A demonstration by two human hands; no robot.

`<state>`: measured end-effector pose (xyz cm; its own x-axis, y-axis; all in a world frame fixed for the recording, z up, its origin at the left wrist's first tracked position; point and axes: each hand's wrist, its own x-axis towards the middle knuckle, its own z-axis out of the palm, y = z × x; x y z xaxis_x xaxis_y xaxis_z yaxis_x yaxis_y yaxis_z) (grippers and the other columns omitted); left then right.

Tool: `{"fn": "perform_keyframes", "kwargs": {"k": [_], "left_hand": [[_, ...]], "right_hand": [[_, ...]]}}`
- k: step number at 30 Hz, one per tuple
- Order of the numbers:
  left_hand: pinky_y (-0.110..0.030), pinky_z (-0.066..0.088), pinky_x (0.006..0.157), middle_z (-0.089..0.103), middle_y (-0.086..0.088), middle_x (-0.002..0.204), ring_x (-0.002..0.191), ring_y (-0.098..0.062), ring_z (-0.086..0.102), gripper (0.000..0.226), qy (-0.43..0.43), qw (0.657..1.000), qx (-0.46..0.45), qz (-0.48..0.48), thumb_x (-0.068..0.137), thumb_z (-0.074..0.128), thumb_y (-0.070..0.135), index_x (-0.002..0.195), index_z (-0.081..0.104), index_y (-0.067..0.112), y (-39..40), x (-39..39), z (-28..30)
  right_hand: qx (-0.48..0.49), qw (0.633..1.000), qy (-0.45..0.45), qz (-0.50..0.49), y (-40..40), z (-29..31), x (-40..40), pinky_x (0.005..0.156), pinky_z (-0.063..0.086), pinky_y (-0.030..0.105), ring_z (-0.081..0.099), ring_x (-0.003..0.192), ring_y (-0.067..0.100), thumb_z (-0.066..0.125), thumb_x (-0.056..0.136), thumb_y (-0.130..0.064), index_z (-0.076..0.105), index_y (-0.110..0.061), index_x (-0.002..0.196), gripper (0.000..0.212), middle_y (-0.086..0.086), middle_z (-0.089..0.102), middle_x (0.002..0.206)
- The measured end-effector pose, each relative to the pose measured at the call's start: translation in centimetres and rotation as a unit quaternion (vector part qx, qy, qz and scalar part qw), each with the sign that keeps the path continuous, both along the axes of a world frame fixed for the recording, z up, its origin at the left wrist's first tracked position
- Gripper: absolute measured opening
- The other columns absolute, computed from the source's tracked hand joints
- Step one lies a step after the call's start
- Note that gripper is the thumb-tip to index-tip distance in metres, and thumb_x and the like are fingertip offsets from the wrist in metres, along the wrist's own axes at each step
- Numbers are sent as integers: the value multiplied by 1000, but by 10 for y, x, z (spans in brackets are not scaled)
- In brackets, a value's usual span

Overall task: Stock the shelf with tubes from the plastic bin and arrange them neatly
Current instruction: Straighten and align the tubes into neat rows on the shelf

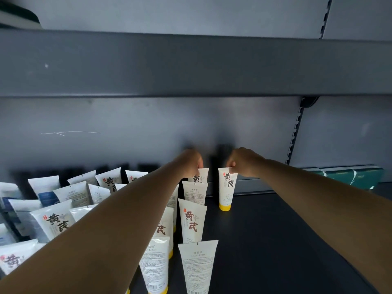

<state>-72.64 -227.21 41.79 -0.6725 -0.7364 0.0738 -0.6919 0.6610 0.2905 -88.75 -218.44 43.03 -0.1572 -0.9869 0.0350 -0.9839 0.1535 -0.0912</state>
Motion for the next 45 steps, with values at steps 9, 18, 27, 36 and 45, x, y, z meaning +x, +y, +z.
{"fn": "perform_keyframes", "kwargs": {"k": [9, 18, 27, 36, 45], "left_hand": [[-28, 49, 83, 71, -13, 106, 98, -24, 67, 26, 7, 1000, -7, 16, 83, 63, 3, 108, 70, 7, 5, -2, -1], [-28, 48, 88, 69, -10, 111, 102, -23, 65, 30, 0, 1000, 13, 22, 82, 66, 6, 112, 68, 10, 6, -1, 4], [-24, 46, 87, 69, -13, 110, 102, -24, 64, 36, 57, 997, 19, 50, 78, 72, 3, 114, 66, 5, 6, 76, 40], [-28, 47, 93, 68, -12, 112, 106, -26, 62, 37, 19, 992, -33, 122, 76, 75, 9, 112, 67, 8, -22, 189, 52], [-30, 46, 96, 65, -9, 119, 112, -25, 59, 45, -87, 989, -30, 116, 78, 75, 22, 120, 63, 11, -61, 217, 35]], "right_hand": [[4, 1000, 14, -13, 0, -4, 0, 51, 24, 16, 45, 71, 18, 55, 91, -9, 39, -27, 52, 46, -9, 38, 57], [10, 1000, -5, 4, 2, -2, -1, 65, 36, 20, 56, 84, 21, 56, 90, -10, 72, -7, 87, 16, 7, 69, 89], [-87, 993, -54, 65, -1, 30, 49, 90, 48, 28, 64, 100, 19, 69, 83, -18, 71, -14, 107, 25, 4, 69, 109], [-105, 985, -86, 106, -26, 35, 153, 89, 47, 24, 65, 97, 18, 72, 81, -15, 72, -10, 104, 24, 6, 71, 104], [-47, 992, -82, 82, -68, 25, 206, 90, 44, 24, 63, 104, 21, 71, 81, -15, 69, -10, 112, 31, 7, 69, 112]]}}
